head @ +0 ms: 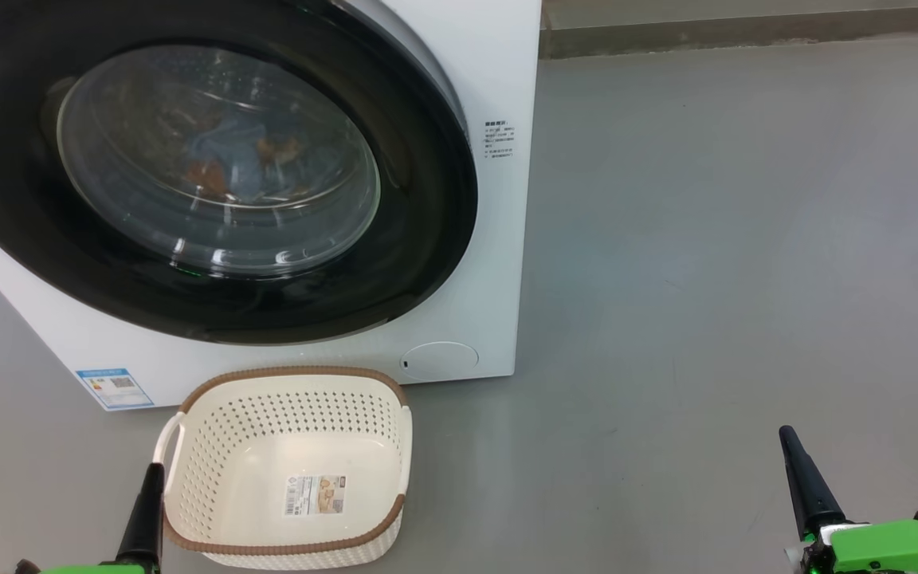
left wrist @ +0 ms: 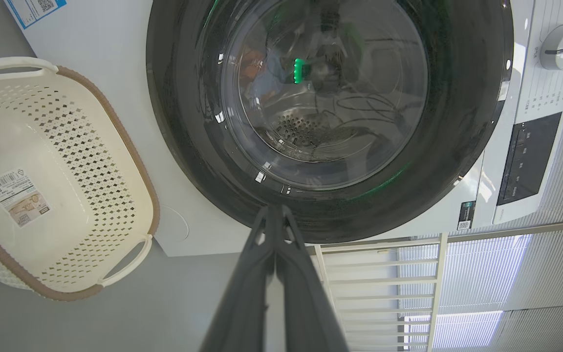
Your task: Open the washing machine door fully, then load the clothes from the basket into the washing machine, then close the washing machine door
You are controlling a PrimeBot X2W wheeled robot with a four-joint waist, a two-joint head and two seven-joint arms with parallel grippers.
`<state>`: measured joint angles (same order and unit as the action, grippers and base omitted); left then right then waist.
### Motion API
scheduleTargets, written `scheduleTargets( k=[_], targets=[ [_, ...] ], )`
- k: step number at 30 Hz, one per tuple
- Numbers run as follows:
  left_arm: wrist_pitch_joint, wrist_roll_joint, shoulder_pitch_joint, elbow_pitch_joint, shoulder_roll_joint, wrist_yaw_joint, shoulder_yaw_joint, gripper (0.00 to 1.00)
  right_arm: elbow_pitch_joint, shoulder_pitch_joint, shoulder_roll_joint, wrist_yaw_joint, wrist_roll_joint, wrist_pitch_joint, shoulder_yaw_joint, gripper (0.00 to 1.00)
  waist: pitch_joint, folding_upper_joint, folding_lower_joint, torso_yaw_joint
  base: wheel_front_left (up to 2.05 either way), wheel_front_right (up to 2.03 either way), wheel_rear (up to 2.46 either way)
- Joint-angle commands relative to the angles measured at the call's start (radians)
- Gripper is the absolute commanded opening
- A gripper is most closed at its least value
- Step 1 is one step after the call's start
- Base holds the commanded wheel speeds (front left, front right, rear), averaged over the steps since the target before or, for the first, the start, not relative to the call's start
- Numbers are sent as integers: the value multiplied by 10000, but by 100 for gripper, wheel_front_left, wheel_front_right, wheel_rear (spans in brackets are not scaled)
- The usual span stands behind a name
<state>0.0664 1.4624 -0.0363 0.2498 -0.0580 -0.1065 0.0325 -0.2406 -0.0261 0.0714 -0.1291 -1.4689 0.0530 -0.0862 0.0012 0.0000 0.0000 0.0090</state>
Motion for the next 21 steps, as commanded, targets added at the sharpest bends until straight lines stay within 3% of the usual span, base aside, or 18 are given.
scheduleTargets(
  k=[1, 14, 21],
  targets=[
    [91, 323, -530, -156, -80, -144, 387, 0, 188, -524, 56, -14, -343, 78, 106, 0, 2, 0, 0, -10, 0, 0, 0],
    [400, 1520, -709, -47, 14, -241, 729, 0, -25, -791, -18, -16, -1609, 385, -8, 0, 19, 0, 0, -89, 0, 0, 0],
    [410, 1522, -711, -46, 21, -242, 741, 0, -28, -795, -34, -16, -1600, 406, -32, 0, 19, 0, 0, -90, 0, 0, 0]
  ],
)
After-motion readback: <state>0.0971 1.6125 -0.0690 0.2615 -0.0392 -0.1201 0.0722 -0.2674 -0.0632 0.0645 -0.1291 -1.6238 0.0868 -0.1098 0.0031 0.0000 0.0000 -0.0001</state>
